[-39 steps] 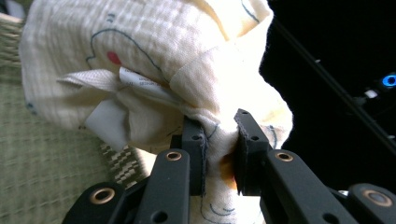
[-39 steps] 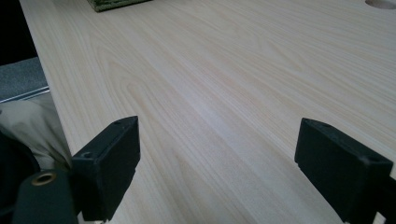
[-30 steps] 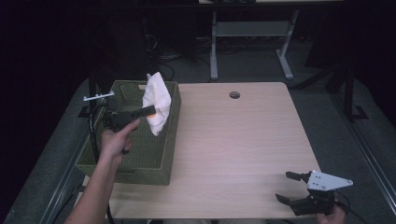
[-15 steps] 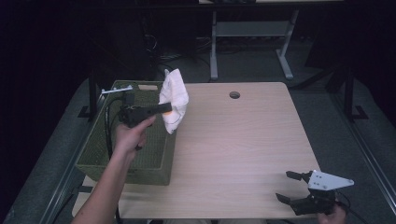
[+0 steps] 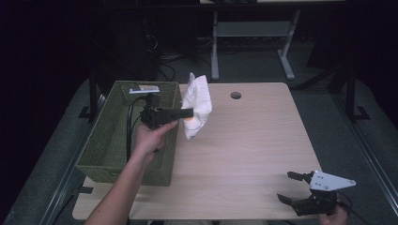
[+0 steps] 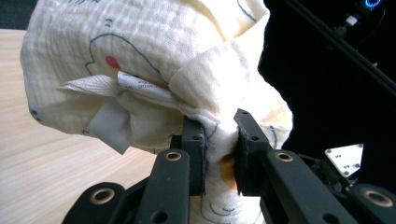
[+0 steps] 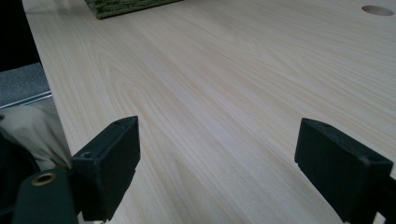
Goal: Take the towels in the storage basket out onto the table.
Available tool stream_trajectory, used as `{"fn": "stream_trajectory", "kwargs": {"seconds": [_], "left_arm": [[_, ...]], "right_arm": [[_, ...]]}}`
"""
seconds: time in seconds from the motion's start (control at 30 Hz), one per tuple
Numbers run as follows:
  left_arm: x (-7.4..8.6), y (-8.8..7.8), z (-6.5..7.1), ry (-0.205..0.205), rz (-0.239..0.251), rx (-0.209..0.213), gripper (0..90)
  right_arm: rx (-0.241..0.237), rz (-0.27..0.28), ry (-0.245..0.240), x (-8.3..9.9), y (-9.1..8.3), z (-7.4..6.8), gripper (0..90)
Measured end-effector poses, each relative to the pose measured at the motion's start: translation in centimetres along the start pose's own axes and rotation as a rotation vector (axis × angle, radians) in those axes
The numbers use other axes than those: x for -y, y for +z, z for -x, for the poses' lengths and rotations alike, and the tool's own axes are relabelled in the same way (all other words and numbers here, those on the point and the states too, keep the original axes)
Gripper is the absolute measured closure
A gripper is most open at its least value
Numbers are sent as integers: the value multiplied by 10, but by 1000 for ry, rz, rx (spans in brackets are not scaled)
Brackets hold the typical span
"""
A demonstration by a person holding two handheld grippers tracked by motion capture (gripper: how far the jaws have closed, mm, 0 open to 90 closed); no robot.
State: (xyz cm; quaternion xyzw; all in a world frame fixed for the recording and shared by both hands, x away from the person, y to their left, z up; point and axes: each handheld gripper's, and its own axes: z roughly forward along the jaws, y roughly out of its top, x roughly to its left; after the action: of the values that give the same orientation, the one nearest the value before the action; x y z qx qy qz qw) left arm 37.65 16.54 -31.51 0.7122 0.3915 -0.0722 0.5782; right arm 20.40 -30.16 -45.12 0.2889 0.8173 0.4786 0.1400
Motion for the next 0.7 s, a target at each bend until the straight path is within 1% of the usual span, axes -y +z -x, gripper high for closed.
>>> {"fn": "stream_trajectory", "kwargs": {"seconds": [0.17,0.23,0.33,0.43,0.53,0.7], "left_arm": [[2,18,6,12,-25,20,773],[3,25,8,20,-35,21,773],[5,37,9,34,-62,23,772],[7,48,11,33,-75,28,773],[9,59,13,48,-98,18,773],[12,74,13,50,-124,10,773]], "right_arm": [[2,9,-3,-1,0,1,138],[2,11,-1,-1,0,1,138],[0,13,0,-1,0,1,138],[0,11,-3,-1,0,2,138],[-1,15,-1,-1,0,2,138],[0,16,2,-1,-1,2,138]]}}
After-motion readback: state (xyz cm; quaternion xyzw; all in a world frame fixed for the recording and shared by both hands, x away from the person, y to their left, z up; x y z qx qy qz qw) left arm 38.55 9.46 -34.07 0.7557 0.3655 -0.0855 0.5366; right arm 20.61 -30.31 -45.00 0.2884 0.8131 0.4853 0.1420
